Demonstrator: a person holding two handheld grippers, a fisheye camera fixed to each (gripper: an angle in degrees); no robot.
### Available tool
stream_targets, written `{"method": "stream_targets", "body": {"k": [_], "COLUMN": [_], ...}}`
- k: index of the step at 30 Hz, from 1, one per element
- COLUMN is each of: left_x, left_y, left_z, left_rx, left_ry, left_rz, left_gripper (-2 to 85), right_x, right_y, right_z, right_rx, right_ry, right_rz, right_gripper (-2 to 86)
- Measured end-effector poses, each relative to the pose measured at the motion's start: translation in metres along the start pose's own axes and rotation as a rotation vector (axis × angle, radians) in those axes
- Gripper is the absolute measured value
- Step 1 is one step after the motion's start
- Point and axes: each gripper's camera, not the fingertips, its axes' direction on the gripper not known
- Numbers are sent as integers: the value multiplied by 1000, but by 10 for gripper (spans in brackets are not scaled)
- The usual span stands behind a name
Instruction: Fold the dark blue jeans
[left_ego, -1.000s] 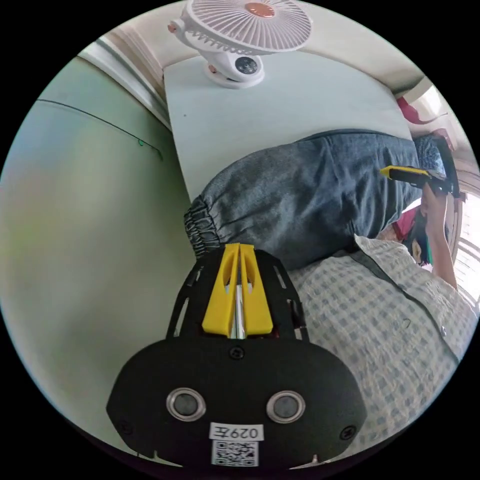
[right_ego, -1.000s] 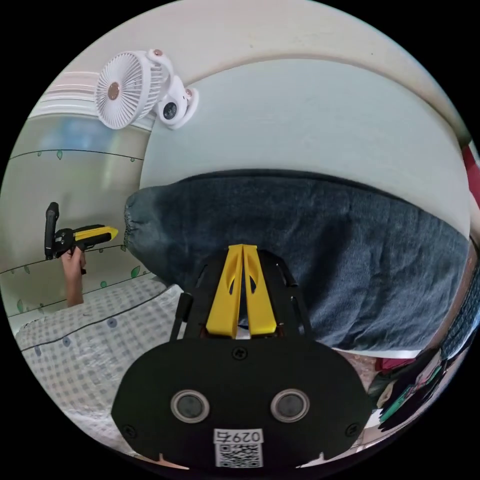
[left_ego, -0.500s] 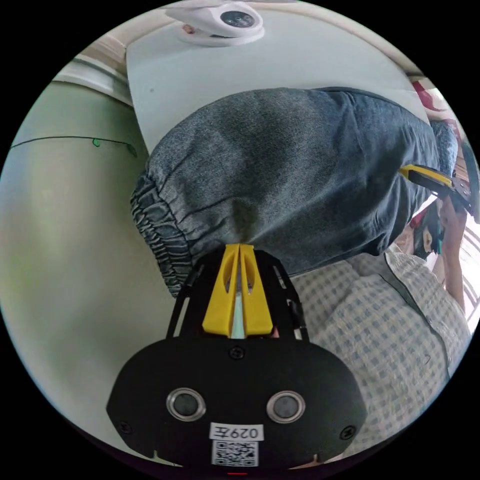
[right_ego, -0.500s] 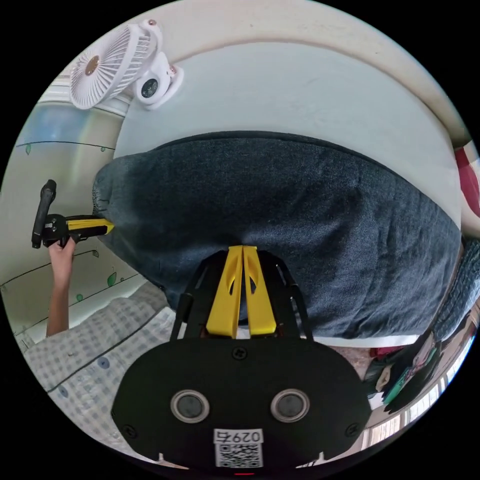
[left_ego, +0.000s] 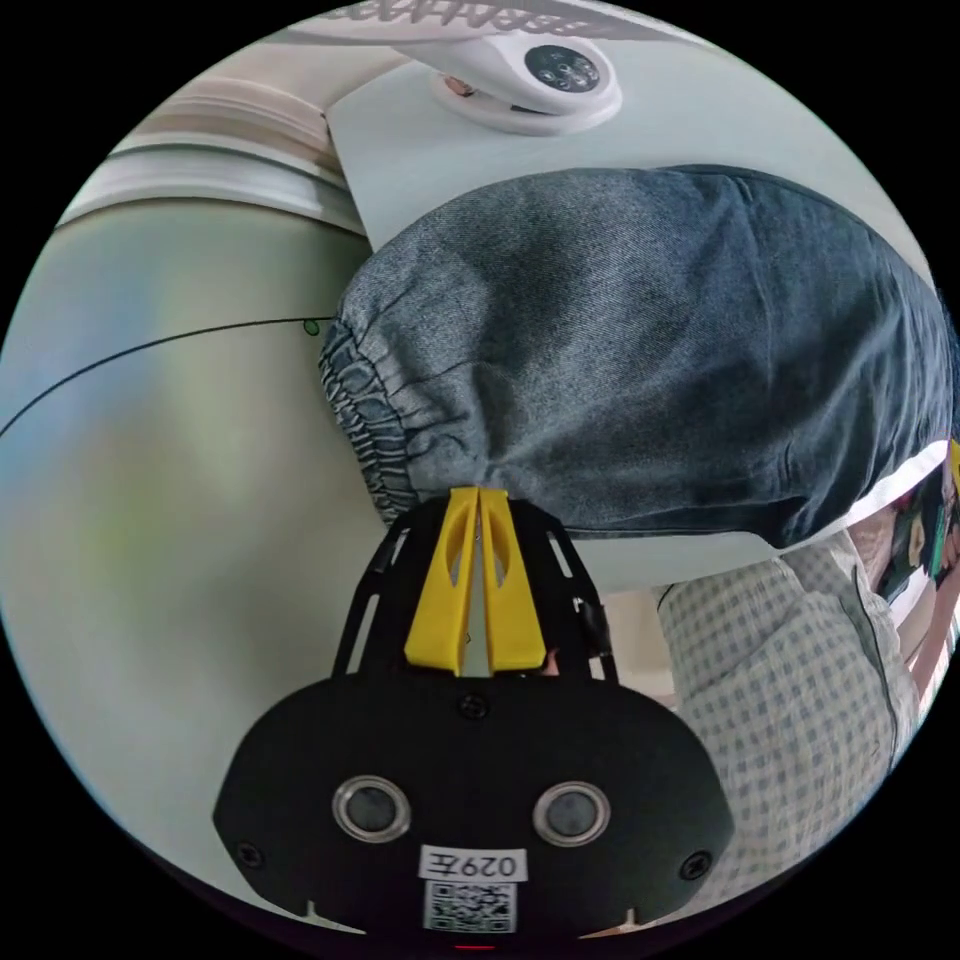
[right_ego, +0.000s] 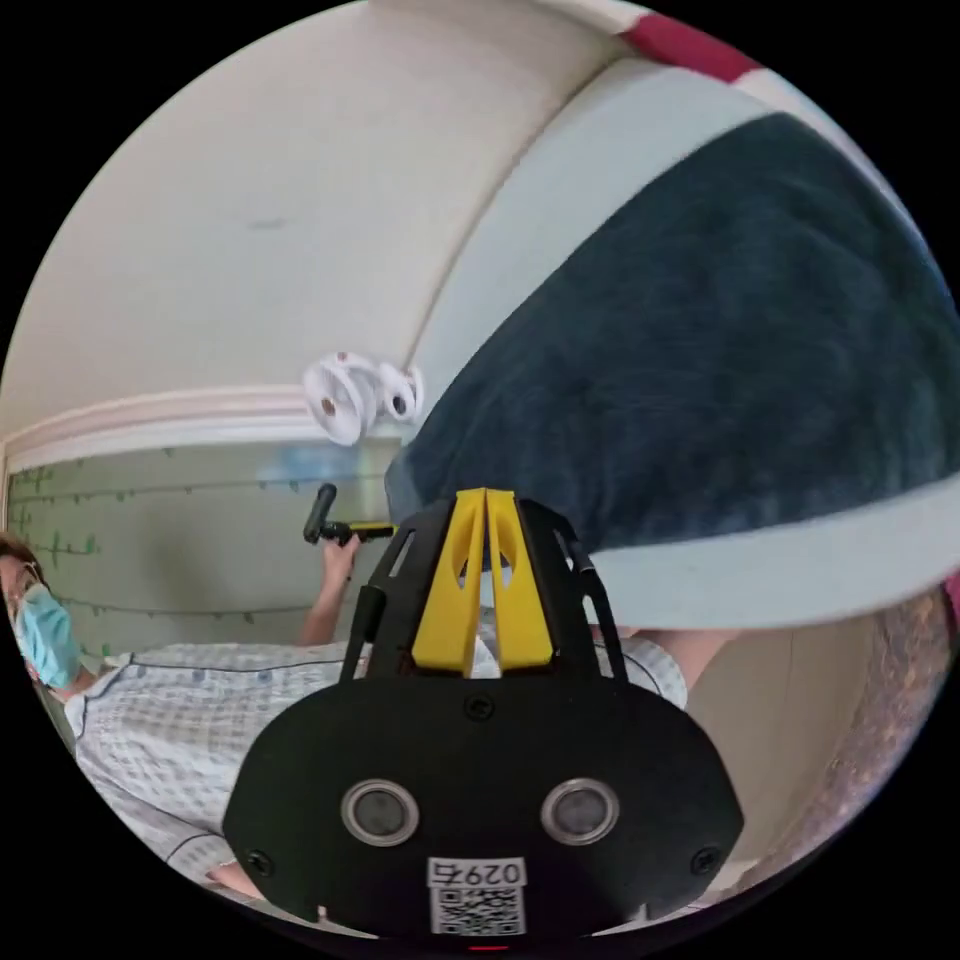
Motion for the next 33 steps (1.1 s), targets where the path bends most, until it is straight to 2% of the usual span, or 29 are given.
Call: {"method": "stream_targets", "body": {"k": [2, 3, 5, 7, 9, 11, 16, 19, 21, 23, 24, 25, 28, 30, 31, 33], "left_x": [10, 18, 29, 42, 64, 83, 137, 171, 200, 223, 240, 248, 291, 323, 323, 320], "left_y": [10, 18, 26, 25, 17, 11, 1, -6, -16, -28, -35, -38, -52, -68, -69, -75], "left_z": [-9, -17, -30, -38, -42, -46, -56, -61, -60, -58, -60, -62, -77, -69, -72, -66], "left_rx": [42, 104, 179, 199, 186, 179, 189, 228, 256, 270, 273, 282, 339, 261, 302, 268], "left_ry": [-22, -10, 31, 103, 185, 233, 337, 533, 787, 940, 960, 942, 720, 543, 551, 600], "left_rz": [-18, -26, -63, -56, -38, -11, 95, 166, 233, 263, 274, 280, 315, 357, 360, 373], "left_gripper": [-10, -10, -10, -10, -10, -10, -10, -10, -10, -10, -10, -10, -10, -10, -10, -10], "right_x": [47, 75, 115, 152, 190, 211, 239, 242, 237, 226, 216, 209, 170, 132, 121, 70], "right_y": [14, 21, 24, 26, 25, 19, 3, 2, 10, 18, 23, 25, 32, 38, 39, 44], "right_z": [-84, -125, -170, -198, -215, -219, -214, -216, -222, -230, -235, -238, -245, -246, -246, -242], "right_rx": [215, 297, 324, 350, 405, 417, 338, 352, 401, 452, 479, 490, 498, 479, 474, 450], "right_ry": [35, 71, 90, 15, -168, -263, -398, -479, -503, -499, -487, -481, -464, -439, -431, -376], "right_rz": [166, 276, 408, 501, 557, 563, 650, 635, 643, 611, 584, 562, 420, 337, 314, 190], "right_gripper": [57, 108, 155, 170, 162, 132, 150, 128, 66, 34, 25, 22, 14, 11, 10, 8]}}
